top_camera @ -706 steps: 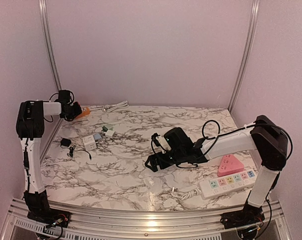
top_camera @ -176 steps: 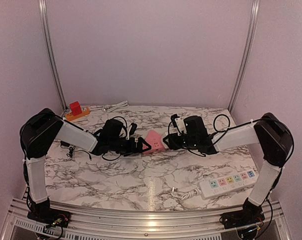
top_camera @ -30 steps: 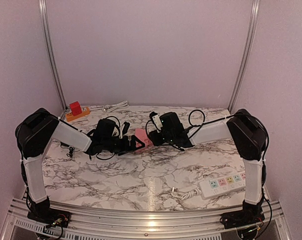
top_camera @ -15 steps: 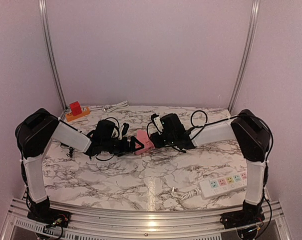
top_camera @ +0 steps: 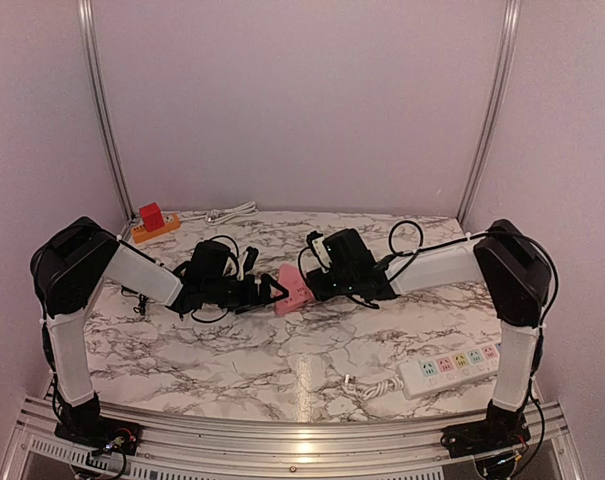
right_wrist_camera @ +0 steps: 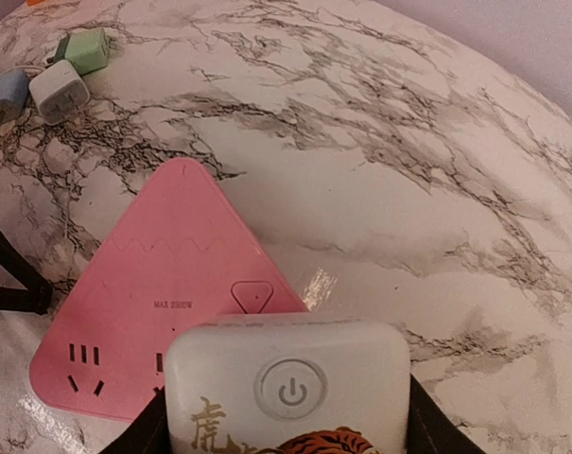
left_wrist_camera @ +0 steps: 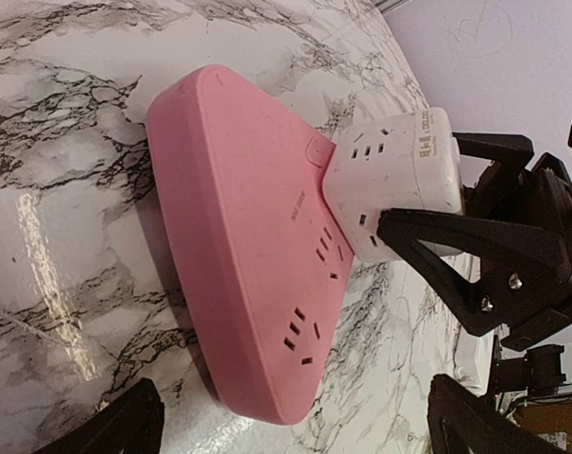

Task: Insert the plug
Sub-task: Insert the socket at the center of the board, then adjust the plug at the center of the board.

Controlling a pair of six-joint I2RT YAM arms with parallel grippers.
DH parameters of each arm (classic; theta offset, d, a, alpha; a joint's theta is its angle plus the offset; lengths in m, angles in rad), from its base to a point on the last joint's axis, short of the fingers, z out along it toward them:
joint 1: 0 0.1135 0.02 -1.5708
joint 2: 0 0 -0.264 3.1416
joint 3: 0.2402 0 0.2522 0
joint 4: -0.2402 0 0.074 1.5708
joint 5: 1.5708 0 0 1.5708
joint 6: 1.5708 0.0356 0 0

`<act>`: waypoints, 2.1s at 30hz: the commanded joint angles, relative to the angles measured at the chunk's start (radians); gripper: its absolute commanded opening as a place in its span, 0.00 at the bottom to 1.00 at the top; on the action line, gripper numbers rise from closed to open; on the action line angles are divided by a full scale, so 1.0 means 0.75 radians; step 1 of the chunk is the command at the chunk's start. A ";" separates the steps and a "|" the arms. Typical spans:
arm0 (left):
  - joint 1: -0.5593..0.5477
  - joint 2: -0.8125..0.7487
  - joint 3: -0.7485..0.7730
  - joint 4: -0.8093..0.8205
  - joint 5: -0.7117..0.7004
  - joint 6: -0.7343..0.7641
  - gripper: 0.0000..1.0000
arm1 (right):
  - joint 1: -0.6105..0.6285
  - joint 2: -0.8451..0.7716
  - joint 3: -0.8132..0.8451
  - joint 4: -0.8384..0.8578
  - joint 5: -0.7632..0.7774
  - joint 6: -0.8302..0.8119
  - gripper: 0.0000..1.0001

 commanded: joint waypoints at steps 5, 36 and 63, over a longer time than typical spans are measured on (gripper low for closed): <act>0.008 -0.049 -0.018 0.051 0.008 -0.008 0.99 | 0.010 0.005 -0.063 -0.327 0.002 0.024 0.36; 0.008 -0.037 -0.009 0.068 0.019 -0.024 0.99 | 0.009 -0.064 0.004 -0.391 0.004 0.007 0.68; 0.217 -0.396 -0.140 -0.086 -0.261 0.086 0.99 | 0.019 -0.598 -0.305 -0.115 0.034 0.069 0.98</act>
